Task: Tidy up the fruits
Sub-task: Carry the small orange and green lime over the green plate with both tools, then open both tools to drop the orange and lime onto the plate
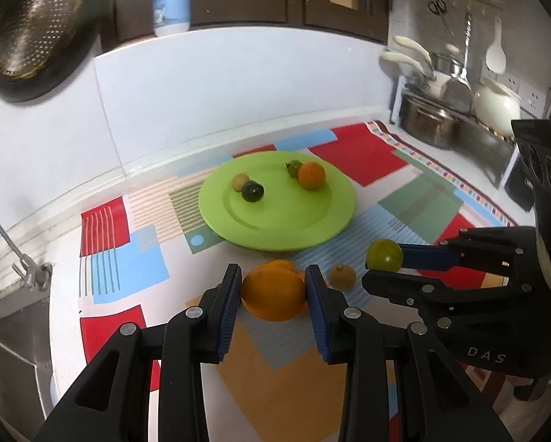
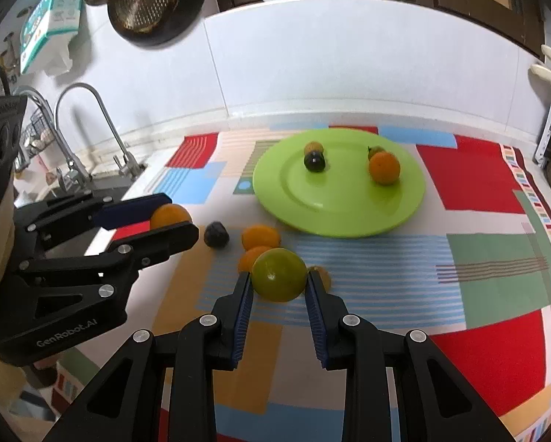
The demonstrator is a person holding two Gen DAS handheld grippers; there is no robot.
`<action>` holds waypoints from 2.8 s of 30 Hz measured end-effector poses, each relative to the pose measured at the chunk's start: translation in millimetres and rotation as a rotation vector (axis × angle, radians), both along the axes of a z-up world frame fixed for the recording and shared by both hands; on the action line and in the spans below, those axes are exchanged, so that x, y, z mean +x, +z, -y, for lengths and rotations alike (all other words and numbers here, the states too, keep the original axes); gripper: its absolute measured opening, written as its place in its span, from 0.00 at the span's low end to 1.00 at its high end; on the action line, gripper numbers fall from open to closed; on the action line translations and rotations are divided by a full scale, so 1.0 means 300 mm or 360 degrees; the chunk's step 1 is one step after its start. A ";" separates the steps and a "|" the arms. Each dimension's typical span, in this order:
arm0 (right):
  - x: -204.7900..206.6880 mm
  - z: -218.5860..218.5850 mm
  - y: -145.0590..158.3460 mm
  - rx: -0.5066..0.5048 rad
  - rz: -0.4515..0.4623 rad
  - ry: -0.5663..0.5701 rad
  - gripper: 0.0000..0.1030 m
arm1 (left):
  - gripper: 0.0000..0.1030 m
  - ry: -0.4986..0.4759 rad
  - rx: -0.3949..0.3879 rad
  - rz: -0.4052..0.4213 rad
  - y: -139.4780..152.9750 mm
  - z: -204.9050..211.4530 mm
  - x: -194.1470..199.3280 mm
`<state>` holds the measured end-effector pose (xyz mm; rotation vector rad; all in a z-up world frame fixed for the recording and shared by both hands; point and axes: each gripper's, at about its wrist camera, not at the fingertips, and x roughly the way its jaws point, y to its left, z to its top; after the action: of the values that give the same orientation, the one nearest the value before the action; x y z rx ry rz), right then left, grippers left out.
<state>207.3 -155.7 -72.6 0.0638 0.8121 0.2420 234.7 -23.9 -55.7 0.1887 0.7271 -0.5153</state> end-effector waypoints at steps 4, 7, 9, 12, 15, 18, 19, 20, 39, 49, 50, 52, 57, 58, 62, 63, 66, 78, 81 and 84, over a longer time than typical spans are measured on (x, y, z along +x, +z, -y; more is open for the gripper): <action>0.005 0.018 0.029 0.0003 0.0039 -0.0001 0.29 | 0.34 0.0047 -0.0026 0.0026 0.028 0.010 0.002; 0.016 0.033 0.056 0.0006 0.0072 0.0002 0.29 | 0.34 0.0065 -0.0049 0.0037 0.047 0.021 0.011; 0.024 0.046 0.075 0.0011 0.0095 -0.0005 0.29 | 0.34 0.0071 -0.0053 0.0052 0.060 0.032 0.018; 0.040 0.064 0.100 0.0016 0.0126 -0.0017 0.29 | 0.34 0.0071 -0.0063 0.0073 0.076 0.051 0.029; 0.055 0.080 0.121 0.0015 0.0149 -0.0028 0.29 | 0.34 0.0067 -0.0078 0.0084 0.091 0.066 0.042; 0.075 0.097 0.135 0.0012 0.0161 -0.0036 0.29 | 0.34 0.0058 -0.0091 0.0084 0.104 0.084 0.065; 0.085 0.103 0.140 0.0010 0.0164 -0.0037 0.29 | 0.34 0.0055 -0.0092 0.0086 0.108 0.090 0.072; 0.091 0.107 0.144 0.0008 0.0167 -0.0038 0.29 | 0.34 0.0052 -0.0092 0.0090 0.111 0.096 0.081; 0.309 0.176 0.177 -0.0032 0.0195 -0.0068 0.29 | 0.34 0.0018 -0.0095 0.0076 0.114 0.182 0.323; 0.455 0.191 0.119 -0.0019 0.0119 -0.0068 0.29 | 0.34 -0.0026 -0.0078 0.0032 0.057 0.210 0.472; 0.467 0.192 0.112 -0.0021 0.0113 -0.0068 0.29 | 0.34 -0.0030 -0.0074 0.0027 0.049 0.212 0.486; 0.497 0.195 0.095 -0.0024 0.0095 -0.0069 0.29 | 0.34 -0.0044 -0.0072 0.0009 0.031 0.218 0.519; 0.553 0.203 0.053 -0.0026 0.0061 -0.0072 0.29 | 0.34 -0.0072 -0.0053 -0.0019 -0.016 0.233 0.582; 0.562 0.204 0.045 -0.0026 0.0054 -0.0071 0.29 | 0.34 -0.0077 -0.0047 -0.0022 -0.022 0.235 0.591; 0.596 0.208 0.011 -0.0029 0.0028 -0.0071 0.29 | 0.34 -0.0098 -0.0026 -0.0035 -0.049 0.249 0.630; 0.601 0.208 0.006 -0.0026 0.0021 -0.0071 0.29 | 0.34 -0.0105 -0.0027 -0.0047 -0.057 0.252 0.640; 0.619 0.213 -0.010 -0.0019 0.0010 -0.0076 0.29 | 0.34 -0.0112 -0.0035 -0.0071 -0.077 0.257 0.661; 0.635 0.224 -0.038 -0.0012 -0.0013 -0.0108 0.33 | 0.40 -0.0100 -0.0041 -0.0085 -0.091 0.262 0.673; 0.623 0.229 -0.030 -0.0017 0.0001 -0.0120 0.35 | 0.40 -0.0072 -0.0044 -0.0079 -0.080 0.254 0.657; 0.602 0.227 -0.012 -0.0028 0.0028 -0.0126 0.35 | 0.40 -0.0037 -0.0034 -0.0064 -0.066 0.243 0.635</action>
<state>387.9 -224.0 -76.3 0.0774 0.7921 0.1604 425.2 -96.7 -75.6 0.1674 0.7590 -0.5498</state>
